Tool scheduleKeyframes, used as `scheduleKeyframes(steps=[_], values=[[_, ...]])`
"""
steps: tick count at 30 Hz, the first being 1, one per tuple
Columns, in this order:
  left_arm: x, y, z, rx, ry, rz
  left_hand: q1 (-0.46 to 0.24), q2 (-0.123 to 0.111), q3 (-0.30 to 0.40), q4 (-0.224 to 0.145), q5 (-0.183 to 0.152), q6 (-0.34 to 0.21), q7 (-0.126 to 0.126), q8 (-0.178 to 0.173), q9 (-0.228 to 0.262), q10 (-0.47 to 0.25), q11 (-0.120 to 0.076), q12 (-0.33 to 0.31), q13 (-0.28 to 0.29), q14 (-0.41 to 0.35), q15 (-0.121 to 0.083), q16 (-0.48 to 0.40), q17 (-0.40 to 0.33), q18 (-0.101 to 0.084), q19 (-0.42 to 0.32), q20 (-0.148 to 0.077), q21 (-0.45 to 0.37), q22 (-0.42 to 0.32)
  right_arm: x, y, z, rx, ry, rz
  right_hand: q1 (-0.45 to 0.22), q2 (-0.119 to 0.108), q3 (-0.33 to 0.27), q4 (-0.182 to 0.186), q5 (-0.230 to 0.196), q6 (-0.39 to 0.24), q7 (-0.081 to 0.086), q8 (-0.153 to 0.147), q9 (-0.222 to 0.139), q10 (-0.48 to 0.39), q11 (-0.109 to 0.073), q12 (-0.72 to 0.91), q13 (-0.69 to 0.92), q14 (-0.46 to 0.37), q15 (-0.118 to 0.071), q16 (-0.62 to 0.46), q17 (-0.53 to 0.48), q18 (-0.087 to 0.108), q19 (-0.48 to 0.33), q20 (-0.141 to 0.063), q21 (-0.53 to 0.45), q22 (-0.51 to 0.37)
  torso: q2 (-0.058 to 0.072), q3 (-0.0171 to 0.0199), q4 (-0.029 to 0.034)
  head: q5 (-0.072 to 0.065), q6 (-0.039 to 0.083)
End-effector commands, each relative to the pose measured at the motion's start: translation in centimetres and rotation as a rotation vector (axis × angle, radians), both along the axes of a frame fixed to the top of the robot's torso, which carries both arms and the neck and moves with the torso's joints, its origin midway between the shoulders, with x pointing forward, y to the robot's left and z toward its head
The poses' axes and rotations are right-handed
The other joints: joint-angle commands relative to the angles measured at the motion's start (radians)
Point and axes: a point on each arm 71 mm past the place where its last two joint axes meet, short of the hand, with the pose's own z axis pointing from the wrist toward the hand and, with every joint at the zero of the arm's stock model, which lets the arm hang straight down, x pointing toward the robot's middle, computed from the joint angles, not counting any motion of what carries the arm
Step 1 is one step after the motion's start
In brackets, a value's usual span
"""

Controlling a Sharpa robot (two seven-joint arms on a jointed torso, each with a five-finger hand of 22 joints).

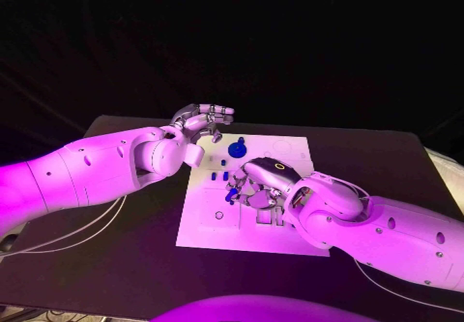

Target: Assemble the parts on the task board

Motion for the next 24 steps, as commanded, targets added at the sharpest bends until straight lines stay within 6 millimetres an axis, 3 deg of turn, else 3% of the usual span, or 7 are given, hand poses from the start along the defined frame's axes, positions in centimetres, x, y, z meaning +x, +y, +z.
scheduleKeyframes(steps=[1,8,24], values=[[-0.1,-0.3,0.1,-0.016,-0.003,-0.018,-0.007,0.002,0.001,0.006,-0.006,-0.007,-0.003,0.004,-0.001,-0.007,0.0,-0.003,-0.001,-0.006,0.0,-0.003,0.001,-0.001,-0.008,0.0,-0.002,-0.001,-0.3,0.6,-0.4,-0.012,0.009,0.041,0.001,0.01,0.001,0.003,0.003,0.002,0.002,0.006,0.002,0.007,0.001,-0.002,0.0,0.032,-0.007,0.003,0.0,-0.006,0.005,0.001,0.002,0.0,0.0,-0.0001,-0.0016,0.007,-0.002],[-0.1,-0.4,0.1,-0.017,-0.003,-0.021,-0.007,0.003,0.0,0.007,-0.006,-0.007,-0.002,0.004,-0.001,-0.007,0.0,-0.004,-0.001,-0.006,0.0,-0.002,0.002,-0.001,-0.008,0.001,-0.003,-0.002,-0.6,1.8,-1.8,-0.028,0.041,0.058,0.001,0.012,0.002,0.003,0.004,0.0,0.003,0.004,0.002,0.006,0.002,-0.004,0.0,0.032,-0.006,0.003,-0.001,-0.006,0.004,0.001,0.002,-0.002,0.0,0.0009,-0.0005,0.016,-0.008],[0.0,-0.6,0.0,-0.016,0.002,-0.03,-0.005,0.003,0.0,0.006,-0.005,-0.007,-0.003,0.005,-0.002,-0.006,0.0,-0.005,-0.002,-0.005,0.0,-0.001,0.006,-0.002,-0.005,0.001,0.002,0.001,-0.8,2.7,-3.3,-0.083,0.033,0.055,0.002,0.013,0.003,0.003,0.004,-0.002,0.004,0.003,0.003,0.005,0.002,-0.007,-0.001,0.032,-0.006,0.003,-0.003,-0.006,0.004,0.001,0.003,-0.001,0.0,0.0015,-0.0013,0.023,-0.019]])
